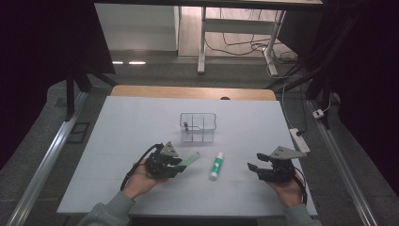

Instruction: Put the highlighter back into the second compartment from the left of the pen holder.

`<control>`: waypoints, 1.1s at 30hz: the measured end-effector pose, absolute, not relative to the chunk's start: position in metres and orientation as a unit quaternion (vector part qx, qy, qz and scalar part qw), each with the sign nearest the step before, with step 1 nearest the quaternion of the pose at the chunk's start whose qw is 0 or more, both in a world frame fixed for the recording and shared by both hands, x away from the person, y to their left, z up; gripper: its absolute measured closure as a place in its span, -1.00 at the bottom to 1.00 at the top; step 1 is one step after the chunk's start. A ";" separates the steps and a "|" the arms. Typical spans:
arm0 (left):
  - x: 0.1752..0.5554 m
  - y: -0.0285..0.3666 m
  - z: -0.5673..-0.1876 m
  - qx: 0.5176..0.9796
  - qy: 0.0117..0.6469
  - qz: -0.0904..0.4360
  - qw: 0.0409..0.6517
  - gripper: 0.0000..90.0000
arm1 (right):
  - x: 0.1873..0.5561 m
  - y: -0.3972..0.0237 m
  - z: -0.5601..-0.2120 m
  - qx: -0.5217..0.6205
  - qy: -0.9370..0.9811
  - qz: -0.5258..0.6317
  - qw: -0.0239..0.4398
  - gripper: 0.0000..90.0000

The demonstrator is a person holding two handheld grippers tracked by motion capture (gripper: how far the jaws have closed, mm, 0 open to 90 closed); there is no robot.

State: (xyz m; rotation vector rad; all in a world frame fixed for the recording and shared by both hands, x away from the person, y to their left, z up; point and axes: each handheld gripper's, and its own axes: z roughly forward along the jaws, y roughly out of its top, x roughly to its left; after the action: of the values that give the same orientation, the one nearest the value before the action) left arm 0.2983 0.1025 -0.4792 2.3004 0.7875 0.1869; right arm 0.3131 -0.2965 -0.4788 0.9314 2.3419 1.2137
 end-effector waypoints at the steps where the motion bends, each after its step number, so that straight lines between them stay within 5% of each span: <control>1: 0.298 0.104 -0.478 0.884 0.304 0.071 0.348 0.47 | 0.313 -0.296 -0.479 0.328 0.824 0.429 0.170 -0.08; 33: 0.298 0.101 -0.463 0.890 0.244 0.067 0.381 0.47 | 0.310 -0.267 -0.472 0.289 0.839 0.439 0.137 -0.10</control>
State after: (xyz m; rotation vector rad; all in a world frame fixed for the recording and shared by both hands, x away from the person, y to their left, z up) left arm 0.2977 0.1012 -0.4632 2.2708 0.6226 0.1707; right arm 0.3099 -0.2673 -0.4721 0.8376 2.4284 1.2705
